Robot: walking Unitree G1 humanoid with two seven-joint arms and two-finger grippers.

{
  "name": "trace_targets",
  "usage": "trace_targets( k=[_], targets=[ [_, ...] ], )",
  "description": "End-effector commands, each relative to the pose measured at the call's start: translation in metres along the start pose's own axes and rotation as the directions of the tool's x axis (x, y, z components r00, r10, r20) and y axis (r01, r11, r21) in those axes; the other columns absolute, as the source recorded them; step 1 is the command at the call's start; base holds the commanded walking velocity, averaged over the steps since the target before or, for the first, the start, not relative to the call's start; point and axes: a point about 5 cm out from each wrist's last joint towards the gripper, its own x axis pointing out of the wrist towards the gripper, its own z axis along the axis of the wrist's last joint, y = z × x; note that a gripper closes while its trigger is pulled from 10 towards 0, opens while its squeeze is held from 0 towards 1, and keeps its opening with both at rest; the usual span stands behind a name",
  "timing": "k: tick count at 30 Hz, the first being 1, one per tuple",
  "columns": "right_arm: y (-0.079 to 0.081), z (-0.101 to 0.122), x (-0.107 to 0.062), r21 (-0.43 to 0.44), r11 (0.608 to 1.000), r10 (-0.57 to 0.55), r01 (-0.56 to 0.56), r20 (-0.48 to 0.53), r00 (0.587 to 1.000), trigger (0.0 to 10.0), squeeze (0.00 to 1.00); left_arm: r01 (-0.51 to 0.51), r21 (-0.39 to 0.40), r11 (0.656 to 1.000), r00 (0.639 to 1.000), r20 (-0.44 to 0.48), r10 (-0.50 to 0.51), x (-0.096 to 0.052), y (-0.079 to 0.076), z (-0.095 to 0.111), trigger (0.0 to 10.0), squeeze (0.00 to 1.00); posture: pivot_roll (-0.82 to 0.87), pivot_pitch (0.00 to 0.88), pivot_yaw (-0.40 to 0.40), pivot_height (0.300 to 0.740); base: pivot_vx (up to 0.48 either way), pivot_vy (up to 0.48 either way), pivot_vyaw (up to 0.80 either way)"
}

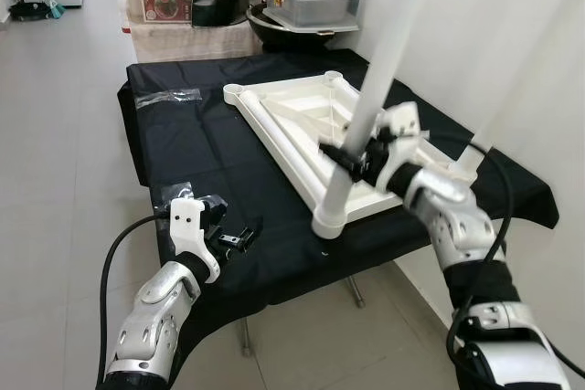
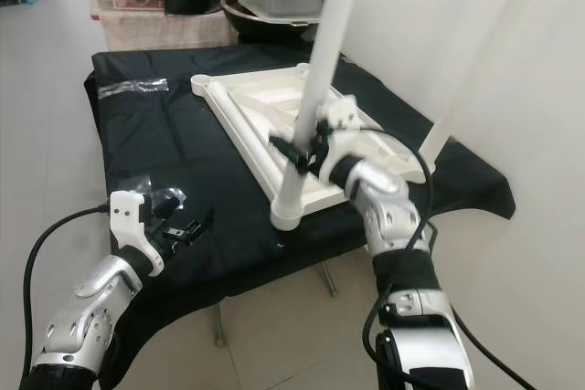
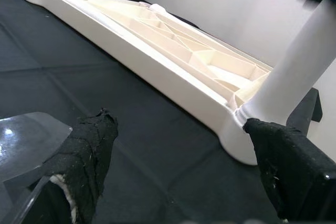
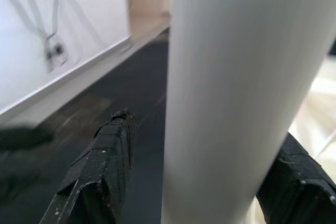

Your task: Building children table

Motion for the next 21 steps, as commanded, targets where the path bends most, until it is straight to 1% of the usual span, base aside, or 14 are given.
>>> trace_targets(
  k=[1, 2, 3, 9, 11, 12, 14, 15, 16, 17, 18, 19, 20, 21],
  targets=[
    [0.007, -0.011, 0.005, -0.003, 0.998, 0.069, -0.07, -0.049, 0.996, 7.9, 0.0, 0.002, -0.012, 1.0, 1.0, -0.013, -0.002, 0.001, -0.001, -0.004, 10.0, 0.0, -0.01, 0.0, -0.123, 0.74, 0.0, 0.0, 0.0],
    [0.007, -0.017, 0.01, -0.002, 0.997, 0.071, -0.071, -0.075, 0.995, 3.4, 0.0, 0.002, -0.012, 1.0, 1.0, -0.013, -0.002, 0.001, -0.001, -0.004, 10.0, 0.0, -0.01, 0.0, -0.123, 0.74, 0.0, 0.0, 0.0],
    [0.006, -0.017, 0.016, 0.003, 0.999, 0.04, -0.04, -0.076, 0.996, 0.0, 0.0, 0.002, -0.011, 1.0, 1.0, -0.013, -0.002, 0.001, -0.001, -0.004, 10.0, 0.0, -0.01, 0.0, -0.125, 0.74, 0.0, 0.0, 0.0],
    [0.0, -0.014, 0.023, 0.031, 0.998, -0.049, 0.051, -0.056, 0.997, 0.0, 0.0, 0.0, -0.011, 1.0, 1.0, -0.014, -0.001, 0.001, -0.001, -0.004, 10.0, 0.0, -0.01, 0.0, -0.127, 0.74, 0.0, 0.0, 0.0],
    [-0.01, -0.007, 0.026, 0.101, 0.973, -0.207, 0.208, -0.02, 0.978, 0.0, 0.0, 0.002, -0.012, 1.0, 1.0, -0.014, -0.002, 0.0, -0.001, -0.004, 10.0, 0.0, -0.01, 0.0, -0.121, 0.74, 0.0, 0.0, 0.0],
    [-0.01, -0.007, 0.026, 0.101, 0.973, -0.207, 0.208, -0.02, 0.978, 0.0, 0.0, 0.002, -0.012, 1.0, 1.0, -0.014, -0.002, 0.0, -0.001, -0.004, 10.0, 0.0, -0.01, 0.0, -0.121, 0.74, 0.0, 0.0, 0.0],
    [-0.017, -0.007, 0.024, 0.152, 0.932, -0.332, 0.328, -0.005, 0.943, 0.0, 0.0, 0.005, -0.014, 1.0, 1.0, -0.016, -0.006, 0.0, -0.001, -0.004, 10.0, 0.0, -0.02, 0.0, -0.118, 0.74, 0.0, 0.0, 0.0],
    [-0.027, -0.013, 0.018, 0.198, 0.849, -0.49, 0.49, -0.052, 0.87, 0.0, 0.0, 0.007, -0.014, 1.0, 1.0, -0.016, -0.007, 0.0, -0.002, -0.004, 10.0, 0.0, -0.02, 0.0, -0.12, 0.74, 0.0, 0.0, 0.0],
    [-0.033, -0.018, 0.013, 0.22, 0.774, -0.588, 0.594, -0.096, 0.803, 0.0, 0.0, 0.007, -0.014, 1.0, 1.0, -0.017, -0.008, 0.0, -0.002, -0.004, 10.0, 0.0, -0.02, 0.0, -0.12, 0.74, 0.0, 0.0, 0.0],
    [-0.033, -0.018, 0.013, 0.22, 0.774, -0.588, 0.594, -0.096, 0.803, 0.0, 0.0, 0.007, -0.014, 1.0, 1.0, -0.017, -0.008, 0.0, -0.002, -0.004, 10.0, 0.0, -0.02, 0.0, -0.12, 0.74, 0.0, 0.0, 0.0],
    [-0.041, -0.03, -0.003, 0.198, 0.616, -0.743, 0.762, -0.176, 0.646, 0.0, 0.0, 0.006, -0.013, 1.0, 1.0, -0.016, -0.006, -0.001, -0.001, -0.004, 10.0, 0.0, -0.01, 0.0, -0.122, 0.74, 0.0, 0.0, 0.0],
    [-0.045, -0.037, -0.015, 0.166, 0.496, -0.823, 0.852, -0.223, 0.522, 0.0, 0.0, 0.005, -0.013, 1.0, 1.0, -0.016, -0.005, -0.001, -0.001, -0.004, 10.0, 0.0, -0.01, 0.0, -0.122, 0.74, 0.0, 0.0, 0.0],
    [-0.035, -0.046, -0.029, 0.11, 0.403, -0.881, 0.909, -0.222, 0.417, 0.0, 0.0, 0.002, -0.012, 1.0, 1.0, -0.015, -0.002, -0.002, -0.001, -0.004, 10.0, 0.0, -0.01, 0.0, -0.122, 0.74, 0.0, 0.0, 0.0],
    [-0.032, -0.047, -0.03, 0.105, 0.402, -0.884, 0.909, -0.214, 0.416, 0.0, 0.0, 0.002, -0.012, 1.0, 1.0, -0.015, -0.002, -0.002, -0.001, -0.004, 10.0, 0.0, -0.01, 0.0, -0.122, 0.74, 0.0, 0.0, 0.0]
  ],
)
